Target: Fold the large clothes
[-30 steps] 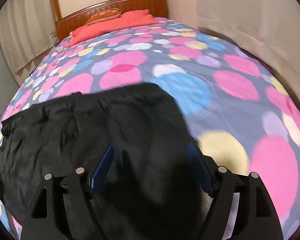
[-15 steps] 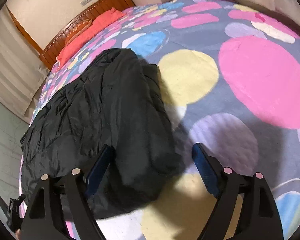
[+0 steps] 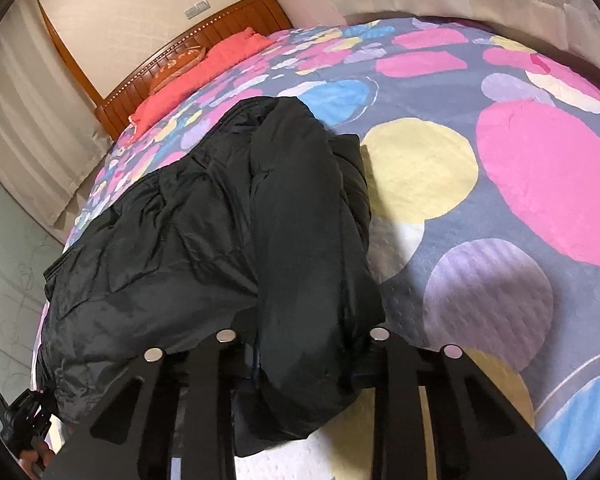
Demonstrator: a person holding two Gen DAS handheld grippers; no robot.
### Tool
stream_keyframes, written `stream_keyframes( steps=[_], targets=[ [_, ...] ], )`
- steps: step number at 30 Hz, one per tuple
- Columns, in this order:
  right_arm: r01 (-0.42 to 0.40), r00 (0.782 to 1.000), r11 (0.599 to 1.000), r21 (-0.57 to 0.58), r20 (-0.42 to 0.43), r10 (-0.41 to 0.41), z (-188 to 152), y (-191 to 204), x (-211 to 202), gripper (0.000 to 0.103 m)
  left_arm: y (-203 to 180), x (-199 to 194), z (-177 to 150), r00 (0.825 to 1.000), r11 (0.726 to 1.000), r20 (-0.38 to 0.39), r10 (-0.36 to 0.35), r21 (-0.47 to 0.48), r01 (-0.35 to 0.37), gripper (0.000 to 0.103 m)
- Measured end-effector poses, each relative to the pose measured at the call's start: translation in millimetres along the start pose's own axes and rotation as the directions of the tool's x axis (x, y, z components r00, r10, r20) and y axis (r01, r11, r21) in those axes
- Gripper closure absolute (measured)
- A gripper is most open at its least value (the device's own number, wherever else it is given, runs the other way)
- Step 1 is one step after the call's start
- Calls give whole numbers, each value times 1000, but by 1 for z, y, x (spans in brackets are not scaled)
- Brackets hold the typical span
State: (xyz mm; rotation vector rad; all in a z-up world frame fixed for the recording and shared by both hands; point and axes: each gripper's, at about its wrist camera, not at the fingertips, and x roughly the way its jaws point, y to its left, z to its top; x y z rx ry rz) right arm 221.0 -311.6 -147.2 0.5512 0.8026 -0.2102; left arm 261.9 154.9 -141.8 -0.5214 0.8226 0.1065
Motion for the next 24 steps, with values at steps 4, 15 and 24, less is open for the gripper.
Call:
stream_keyframes(
  steps=[4, 15, 24],
  targets=[
    [-11, 1000, 1000, 2, -3, 11, -7, -2, -11, 77, 5, -15, -4, 1000, 1000, 0, -6, 6, 6, 83],
    [-45, 998, 999, -9, -37, 45, -45, -19, -50, 77, 41, -68, -40, 999, 999, -33, -30, -35, 29, 83],
    [-66, 996, 998, -19, -61, 64, -79, -35, -84, 77, 70, -109, -76, 997, 998, -58, -41, -52, 38, 83]
  ],
)
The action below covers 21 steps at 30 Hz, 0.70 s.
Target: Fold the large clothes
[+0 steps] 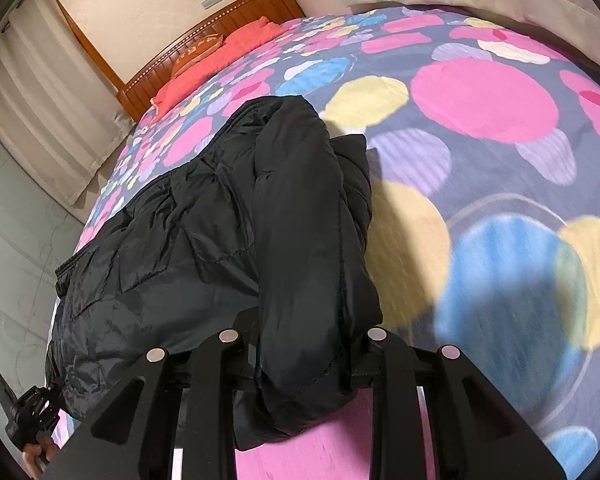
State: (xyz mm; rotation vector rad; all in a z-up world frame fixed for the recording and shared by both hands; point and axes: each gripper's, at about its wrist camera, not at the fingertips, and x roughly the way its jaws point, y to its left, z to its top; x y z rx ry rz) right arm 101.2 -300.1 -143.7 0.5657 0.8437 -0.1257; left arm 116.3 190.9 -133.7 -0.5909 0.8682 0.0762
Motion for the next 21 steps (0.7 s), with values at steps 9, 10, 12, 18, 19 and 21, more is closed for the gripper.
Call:
stream_keyframes(
  steps=[9, 10, 12, 18, 19, 21],
  targets=[
    [-12, 1000, 1000, 8, -13, 12, -11, -8, -8, 76, 11, -17, -17, 1000, 1000, -1, -1, -11, 1, 83],
    [-12, 1000, 1000, 9, -12, 12, -11, -8, -8, 76, 12, -16, -17, 1000, 1000, 0, 0, -12, 0, 83],
    [-7, 1000, 1000, 5, -15, 7, -10, -8, -6, 75, 11, -16, -17, 1000, 1000, 3, 8, -4, -8, 82],
    [0, 1000, 1000, 8, -22, 0, -13, -12, -6, 65, 11, -15, -18, 1000, 999, 0, 31, 12, -31, 72],
    [3, 1000, 1000, 11, -24, -2, -14, -12, -6, 63, 12, -14, -18, 999, 999, -3, 38, 14, -38, 70],
    [10, 1000, 1000, 18, -30, -9, -15, -13, -6, 61, 14, -15, -18, 999, 999, -5, 50, 16, -50, 59]
  ],
)
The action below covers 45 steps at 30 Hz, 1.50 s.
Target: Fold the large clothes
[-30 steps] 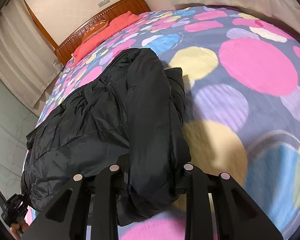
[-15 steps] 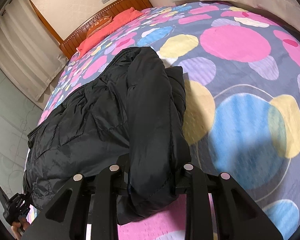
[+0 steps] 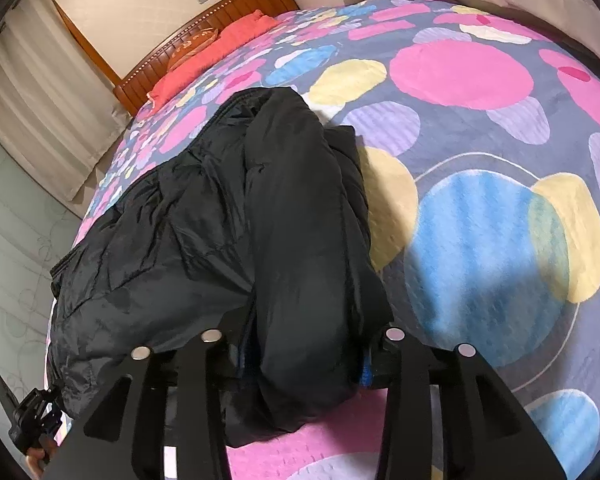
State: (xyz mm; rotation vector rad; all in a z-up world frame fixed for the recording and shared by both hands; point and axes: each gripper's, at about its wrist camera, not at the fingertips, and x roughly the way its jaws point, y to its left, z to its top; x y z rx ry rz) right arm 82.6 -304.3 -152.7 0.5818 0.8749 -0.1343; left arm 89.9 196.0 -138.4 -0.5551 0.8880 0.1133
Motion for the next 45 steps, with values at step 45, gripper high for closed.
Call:
stream_keyframes(
  steps=[45],
  targets=[
    [148, 988, 870, -470, 101, -113, -18, 179, -13, 45, 36, -40, 44, 998, 996, 30, 52, 72, -54, 23]
  ],
)
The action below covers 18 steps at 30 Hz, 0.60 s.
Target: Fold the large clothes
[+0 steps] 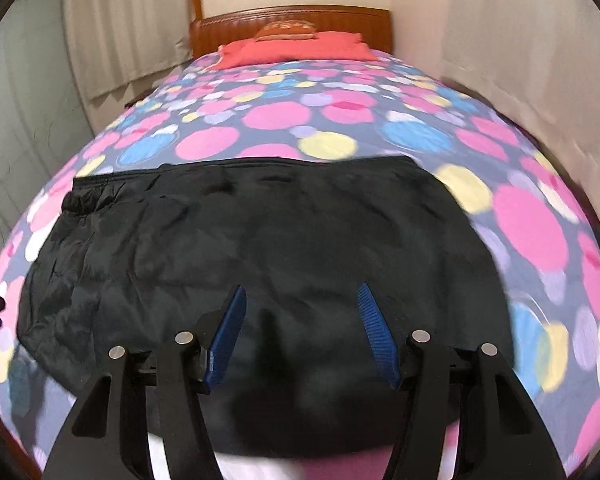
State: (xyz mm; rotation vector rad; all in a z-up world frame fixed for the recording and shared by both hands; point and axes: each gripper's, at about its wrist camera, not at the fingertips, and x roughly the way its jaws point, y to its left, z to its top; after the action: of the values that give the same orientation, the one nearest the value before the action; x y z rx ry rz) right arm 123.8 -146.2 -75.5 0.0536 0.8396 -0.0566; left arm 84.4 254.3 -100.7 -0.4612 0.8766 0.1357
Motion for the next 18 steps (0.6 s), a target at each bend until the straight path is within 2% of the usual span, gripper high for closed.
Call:
stream_keyframes(
  steps=[4, 10, 16, 18],
  targets=[
    [60, 998, 997, -49, 7, -60, 11, 35, 30, 45, -4, 14, 14, 999, 1000, -29, -30, 6, 30, 20],
    [158, 986, 982, -105, -39, -162, 1, 52, 70, 45, -21, 47, 36, 995, 997, -81, -62, 34, 65, 20],
    [158, 986, 983, -97, -39, -163, -8, 52, 78, 44, -49, 78, 47, 980, 985, -146, -135, 83, 148, 20],
    [154, 987, 984, -93, -36, -158, -9, 52, 79, 44, -56, 93, 48, 968, 979, -195, -159, 94, 180, 20]
  ],
)
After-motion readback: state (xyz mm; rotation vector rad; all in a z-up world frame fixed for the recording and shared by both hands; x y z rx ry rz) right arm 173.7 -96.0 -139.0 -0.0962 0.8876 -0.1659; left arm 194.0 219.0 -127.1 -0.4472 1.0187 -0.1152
